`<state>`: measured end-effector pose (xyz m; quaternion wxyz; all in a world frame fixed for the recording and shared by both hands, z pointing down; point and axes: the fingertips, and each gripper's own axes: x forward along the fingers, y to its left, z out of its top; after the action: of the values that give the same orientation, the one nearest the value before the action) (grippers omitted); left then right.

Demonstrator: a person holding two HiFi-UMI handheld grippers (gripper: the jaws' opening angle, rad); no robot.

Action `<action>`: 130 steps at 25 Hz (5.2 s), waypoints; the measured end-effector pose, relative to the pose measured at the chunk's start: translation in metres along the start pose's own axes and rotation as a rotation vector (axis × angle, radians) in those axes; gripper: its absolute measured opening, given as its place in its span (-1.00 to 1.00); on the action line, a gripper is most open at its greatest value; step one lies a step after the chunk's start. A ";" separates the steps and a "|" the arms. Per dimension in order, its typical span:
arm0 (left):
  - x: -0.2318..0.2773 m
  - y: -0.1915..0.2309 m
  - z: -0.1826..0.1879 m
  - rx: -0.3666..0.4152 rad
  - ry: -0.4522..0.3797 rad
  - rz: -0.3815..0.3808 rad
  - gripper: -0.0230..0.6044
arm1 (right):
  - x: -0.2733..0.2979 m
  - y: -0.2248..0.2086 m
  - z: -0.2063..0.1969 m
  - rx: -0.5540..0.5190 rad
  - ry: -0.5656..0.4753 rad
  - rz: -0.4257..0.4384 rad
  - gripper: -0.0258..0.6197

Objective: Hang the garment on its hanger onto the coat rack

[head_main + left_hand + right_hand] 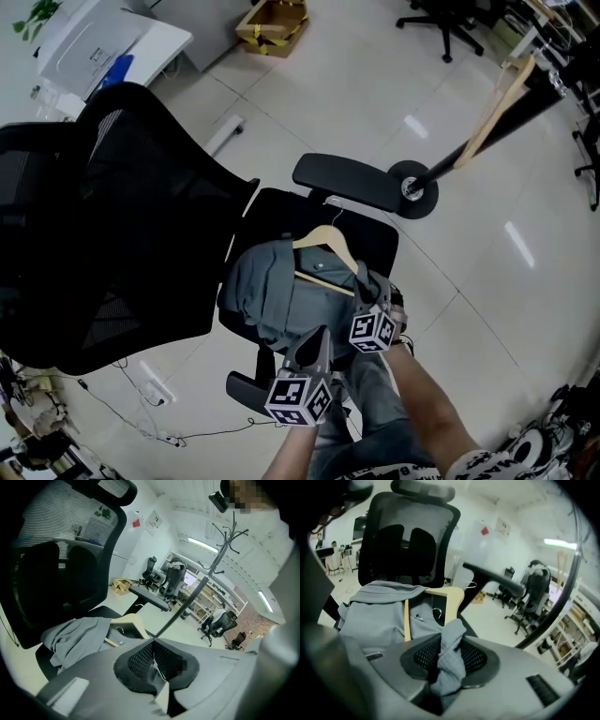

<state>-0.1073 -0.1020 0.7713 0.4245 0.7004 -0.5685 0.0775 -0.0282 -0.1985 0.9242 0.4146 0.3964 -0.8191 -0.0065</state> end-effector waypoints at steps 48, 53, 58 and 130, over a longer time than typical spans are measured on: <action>-0.243 -0.341 0.256 0.548 -0.559 -0.423 -0.96 | -0.669 -0.373 0.303 -0.386 -0.822 -0.909 -0.51; -0.197 -0.404 0.261 0.556 -0.582 -0.411 -0.95 | -0.674 -0.444 0.272 -0.416 -0.862 -0.886 -0.51; -0.144 -0.460 0.259 0.542 -0.576 -0.384 -0.96 | -0.651 -0.514 0.231 -0.425 -0.901 -0.809 -0.51; -0.033 -0.451 0.271 0.494 -0.429 -0.356 -0.95 | -0.470 -0.476 0.150 0.547 -0.639 -0.196 -0.92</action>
<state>0.1686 -0.2660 0.3535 0.1209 0.8700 -0.4778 -0.0114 0.3367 -0.2652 0.3478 0.0172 0.5456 -0.8365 0.0490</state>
